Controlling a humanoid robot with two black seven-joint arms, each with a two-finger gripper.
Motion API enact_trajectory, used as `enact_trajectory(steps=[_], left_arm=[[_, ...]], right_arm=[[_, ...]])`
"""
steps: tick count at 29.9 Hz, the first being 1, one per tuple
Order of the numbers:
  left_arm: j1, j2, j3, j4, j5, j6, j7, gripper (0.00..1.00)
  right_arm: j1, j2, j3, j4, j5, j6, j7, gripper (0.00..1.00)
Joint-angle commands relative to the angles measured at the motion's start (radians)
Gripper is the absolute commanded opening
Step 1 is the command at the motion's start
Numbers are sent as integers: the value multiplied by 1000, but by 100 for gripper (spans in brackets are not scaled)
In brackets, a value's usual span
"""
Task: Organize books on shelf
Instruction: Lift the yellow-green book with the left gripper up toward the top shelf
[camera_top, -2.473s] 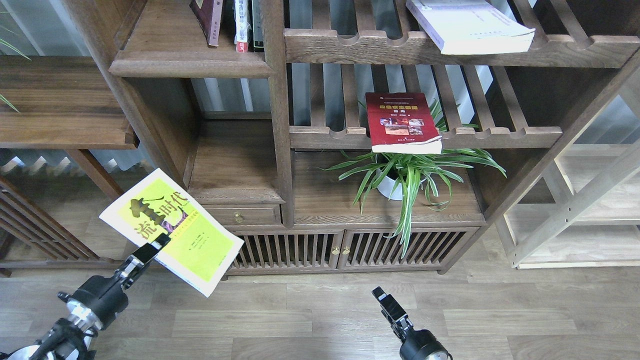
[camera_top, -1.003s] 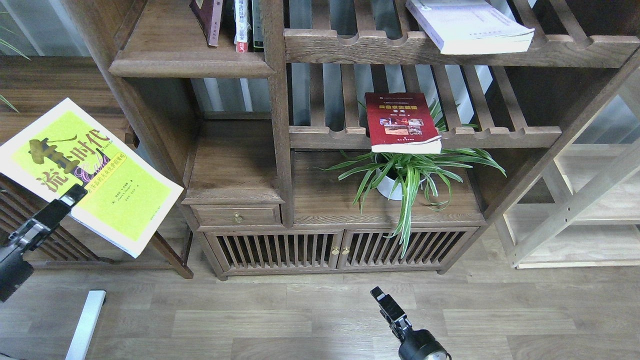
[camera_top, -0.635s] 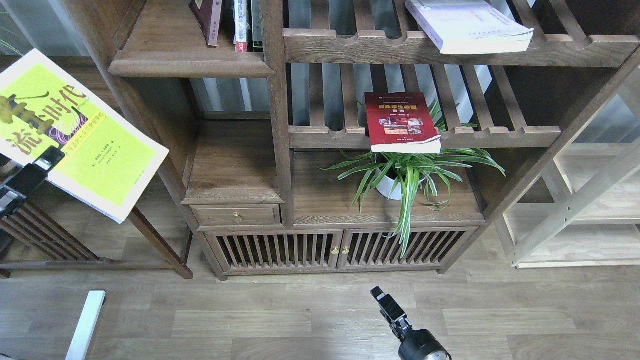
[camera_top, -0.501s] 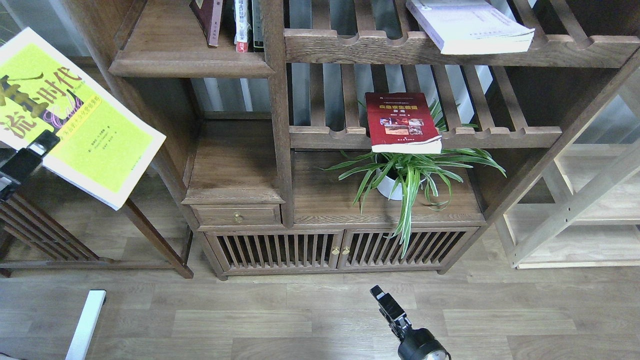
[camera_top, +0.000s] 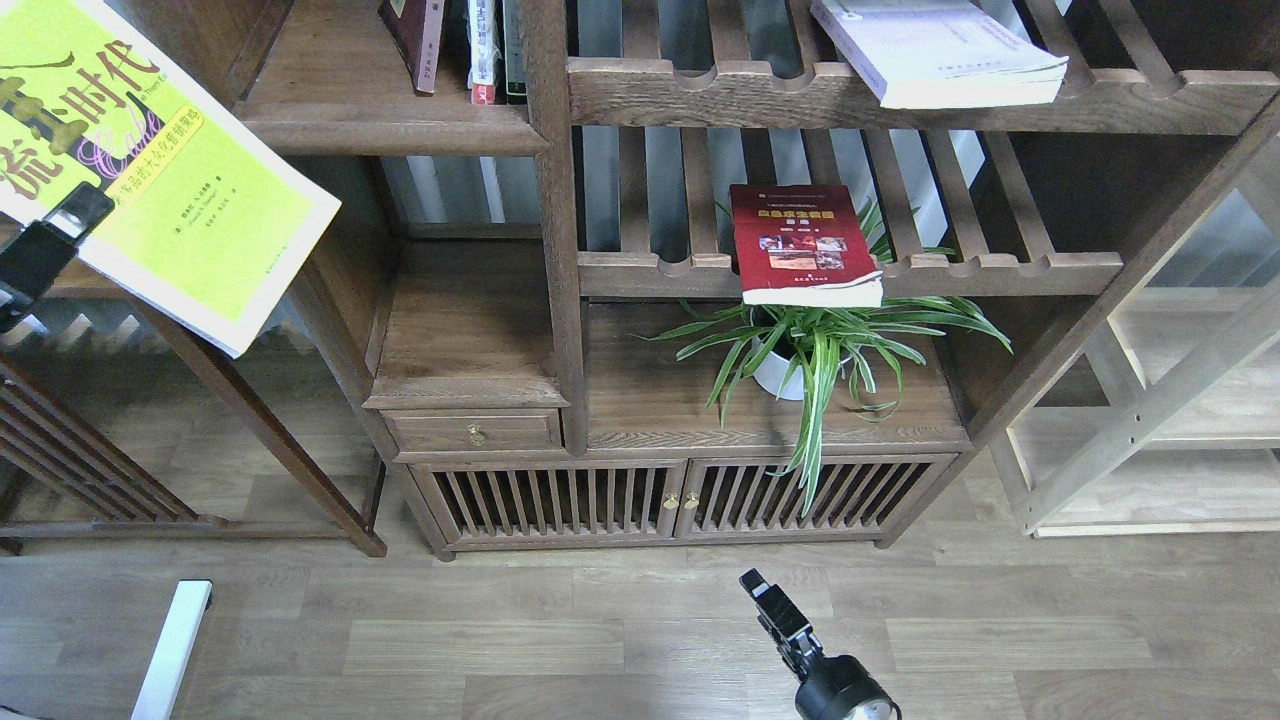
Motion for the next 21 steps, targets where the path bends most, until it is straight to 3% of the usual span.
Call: enact_trajectory(steps=[1, 21], left_arm=[[-42, -1, 5, -2, 6, 0, 0, 0], [-244, 2, 63, -2, 78, 0, 0, 0]], right_arm=[[0, 0, 0, 0, 2, 0, 0, 83], [0, 0, 0, 29, 2, 0, 0, 83]])
